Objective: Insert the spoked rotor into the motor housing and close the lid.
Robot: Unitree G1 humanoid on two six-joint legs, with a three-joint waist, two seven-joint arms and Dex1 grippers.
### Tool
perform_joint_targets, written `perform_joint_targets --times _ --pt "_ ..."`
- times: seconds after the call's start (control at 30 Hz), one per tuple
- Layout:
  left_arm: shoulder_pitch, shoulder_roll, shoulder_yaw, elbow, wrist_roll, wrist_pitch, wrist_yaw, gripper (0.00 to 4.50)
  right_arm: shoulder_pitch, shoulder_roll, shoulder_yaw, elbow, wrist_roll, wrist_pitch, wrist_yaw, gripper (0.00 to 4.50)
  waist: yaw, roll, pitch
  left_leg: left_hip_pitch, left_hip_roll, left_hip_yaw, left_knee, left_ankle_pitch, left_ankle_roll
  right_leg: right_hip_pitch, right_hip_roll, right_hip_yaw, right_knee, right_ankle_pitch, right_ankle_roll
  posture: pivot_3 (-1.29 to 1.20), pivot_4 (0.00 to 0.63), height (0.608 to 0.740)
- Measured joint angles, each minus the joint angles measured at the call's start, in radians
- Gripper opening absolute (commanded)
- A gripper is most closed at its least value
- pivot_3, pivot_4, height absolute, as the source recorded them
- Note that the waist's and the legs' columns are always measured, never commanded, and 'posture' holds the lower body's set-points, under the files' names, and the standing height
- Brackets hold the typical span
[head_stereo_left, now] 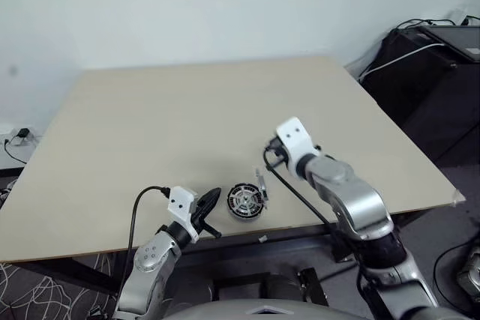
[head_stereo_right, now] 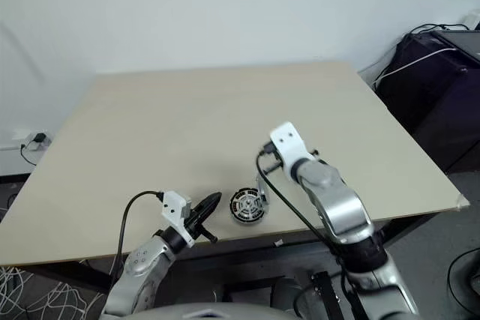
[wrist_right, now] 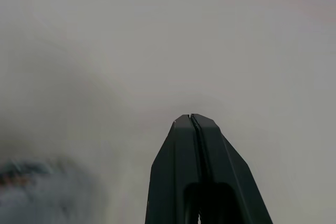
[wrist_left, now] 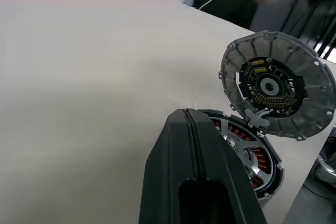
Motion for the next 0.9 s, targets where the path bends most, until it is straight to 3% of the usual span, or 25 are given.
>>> perform_joint_targets --times 0.17,0.3,0.6,0.9 --pt "0.000 0.013 0.001 -0.022 -0.004 0.023 0.000 0.00 0.157 -0.104 -0.001 -0.091 0.002 0.017 0.052 0.03 0.000 0.000 0.001 0.000 0.000 0.000 0.001 0.000 0.000 0.001 0.000 0.000 0.000 -0.001 0.001 0.00 0.000 0.740" --pt "-0.001 0.014 0.000 -0.030 -0.007 0.034 -0.001 0.00 0.246 -0.118 -0.027 -0.133 0.043 0.049 0.098 0.03 -0.002 0.000 0.001 0.001 0.001 0.001 0.001 0.000 0.000 0.002 0.000 0.001 0.000 -0.002 -0.001 0.00 0.000 0.740" --pt "-0.001 0.019 -0.002 -0.051 -0.008 0.062 -0.002 0.00 0.283 -0.031 -0.121 -0.156 0.191 0.034 0.188 0.03 0.000 -0.002 0.002 0.002 0.001 0.001 0.002 0.000 0.001 0.002 0.000 0.000 0.000 -0.001 0.001 0.00 0.000 0.740" --pt "-0.001 0.022 -0.003 -0.062 -0.017 0.083 -0.002 0.00 0.255 0.039 -0.132 -0.159 0.306 0.011 0.243 0.03 0.000 -0.002 0.002 0.002 0.001 0.001 0.002 0.000 0.001 0.001 0.000 0.000 0.000 -0.001 0.001 0.00 0.000 0.740"
